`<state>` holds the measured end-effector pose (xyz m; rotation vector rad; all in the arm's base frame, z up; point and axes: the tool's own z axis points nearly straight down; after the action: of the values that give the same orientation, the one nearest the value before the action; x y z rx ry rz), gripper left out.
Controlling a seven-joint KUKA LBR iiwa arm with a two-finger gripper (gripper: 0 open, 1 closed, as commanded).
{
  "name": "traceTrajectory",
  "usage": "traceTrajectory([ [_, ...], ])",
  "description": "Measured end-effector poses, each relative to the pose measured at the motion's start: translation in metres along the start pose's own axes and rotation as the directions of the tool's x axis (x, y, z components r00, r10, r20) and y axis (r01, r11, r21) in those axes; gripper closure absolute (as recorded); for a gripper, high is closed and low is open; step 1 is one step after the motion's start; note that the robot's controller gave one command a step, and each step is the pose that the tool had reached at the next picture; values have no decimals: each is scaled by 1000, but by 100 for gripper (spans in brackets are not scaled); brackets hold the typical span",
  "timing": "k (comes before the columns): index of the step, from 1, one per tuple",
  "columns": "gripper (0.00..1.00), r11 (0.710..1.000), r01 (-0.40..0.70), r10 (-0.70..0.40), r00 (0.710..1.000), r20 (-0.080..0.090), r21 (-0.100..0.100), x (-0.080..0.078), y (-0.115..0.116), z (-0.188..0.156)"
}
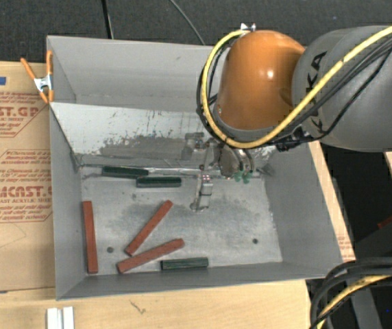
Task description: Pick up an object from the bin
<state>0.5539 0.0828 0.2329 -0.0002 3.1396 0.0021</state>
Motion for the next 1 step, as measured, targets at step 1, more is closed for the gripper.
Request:
traceTrajectory([
  [1,0,1000,0,0,1000,0,0,0,0,0],
])
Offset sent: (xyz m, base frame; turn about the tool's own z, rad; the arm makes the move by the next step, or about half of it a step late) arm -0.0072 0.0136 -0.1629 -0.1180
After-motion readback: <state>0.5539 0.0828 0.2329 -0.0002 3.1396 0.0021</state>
